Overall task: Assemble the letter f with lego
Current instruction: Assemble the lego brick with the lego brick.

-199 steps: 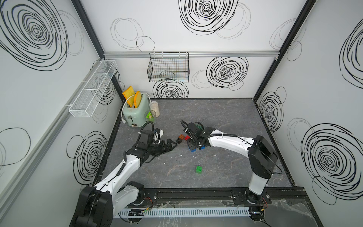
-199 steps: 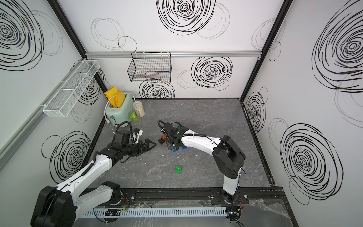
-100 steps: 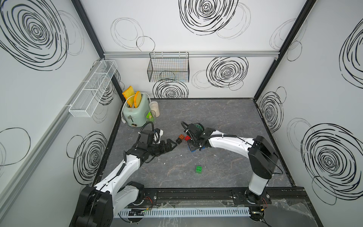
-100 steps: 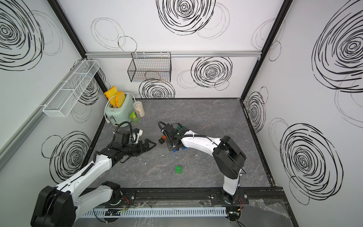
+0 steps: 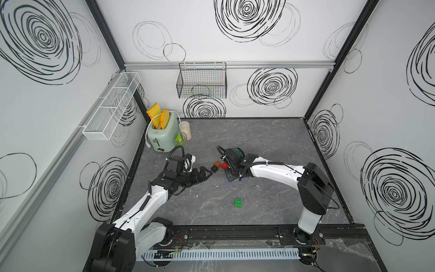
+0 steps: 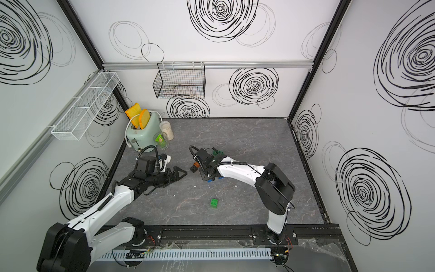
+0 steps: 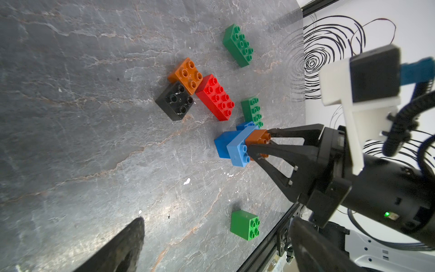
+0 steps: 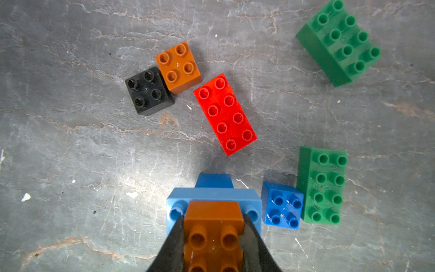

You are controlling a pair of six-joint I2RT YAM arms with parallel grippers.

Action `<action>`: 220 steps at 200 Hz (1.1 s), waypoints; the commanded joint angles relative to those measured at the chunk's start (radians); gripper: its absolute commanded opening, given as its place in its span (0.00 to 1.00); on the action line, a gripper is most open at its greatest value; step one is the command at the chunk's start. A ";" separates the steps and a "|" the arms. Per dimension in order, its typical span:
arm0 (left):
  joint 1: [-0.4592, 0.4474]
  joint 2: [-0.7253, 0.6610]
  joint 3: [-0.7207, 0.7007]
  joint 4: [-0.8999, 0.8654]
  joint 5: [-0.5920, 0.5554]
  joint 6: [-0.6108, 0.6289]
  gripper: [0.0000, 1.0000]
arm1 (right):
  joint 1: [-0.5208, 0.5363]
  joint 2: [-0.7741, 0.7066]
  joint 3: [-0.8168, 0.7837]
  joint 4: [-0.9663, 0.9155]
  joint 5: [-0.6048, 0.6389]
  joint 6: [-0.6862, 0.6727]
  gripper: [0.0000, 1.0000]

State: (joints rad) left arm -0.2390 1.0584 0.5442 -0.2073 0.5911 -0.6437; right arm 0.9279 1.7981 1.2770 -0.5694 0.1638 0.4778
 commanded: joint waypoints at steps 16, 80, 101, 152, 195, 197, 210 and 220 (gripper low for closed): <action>0.012 -0.014 -0.010 0.034 0.004 -0.002 0.98 | 0.005 0.098 -0.086 -0.075 -0.057 -0.030 0.31; 0.009 -0.012 -0.009 0.029 -0.004 -0.001 0.98 | 0.041 0.142 -0.127 -0.069 -0.082 -0.044 0.31; 0.009 -0.011 -0.006 0.027 -0.008 0.002 0.98 | 0.054 0.160 -0.115 -0.079 -0.072 -0.048 0.31; -0.006 0.002 0.009 0.019 -0.025 0.010 0.98 | 0.037 0.108 -0.087 -0.082 -0.040 0.013 0.35; -0.025 0.028 0.025 0.017 -0.039 0.012 0.98 | 0.004 0.066 -0.062 -0.119 -0.031 0.065 0.39; -0.025 0.028 0.026 0.015 -0.039 0.012 0.98 | 0.003 0.066 -0.059 -0.122 -0.030 0.066 0.39; -0.025 0.030 0.028 0.012 -0.040 0.016 0.98 | 0.003 0.066 -0.036 -0.144 -0.024 0.070 0.39; -0.025 0.028 0.027 0.013 -0.040 0.015 0.98 | 0.002 0.070 -0.016 -0.159 -0.026 0.073 0.40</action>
State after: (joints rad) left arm -0.2596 1.0817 0.5461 -0.2096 0.5606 -0.6426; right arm 0.9386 1.8038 1.2705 -0.5407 0.1833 0.5098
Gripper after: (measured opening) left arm 0.981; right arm 0.393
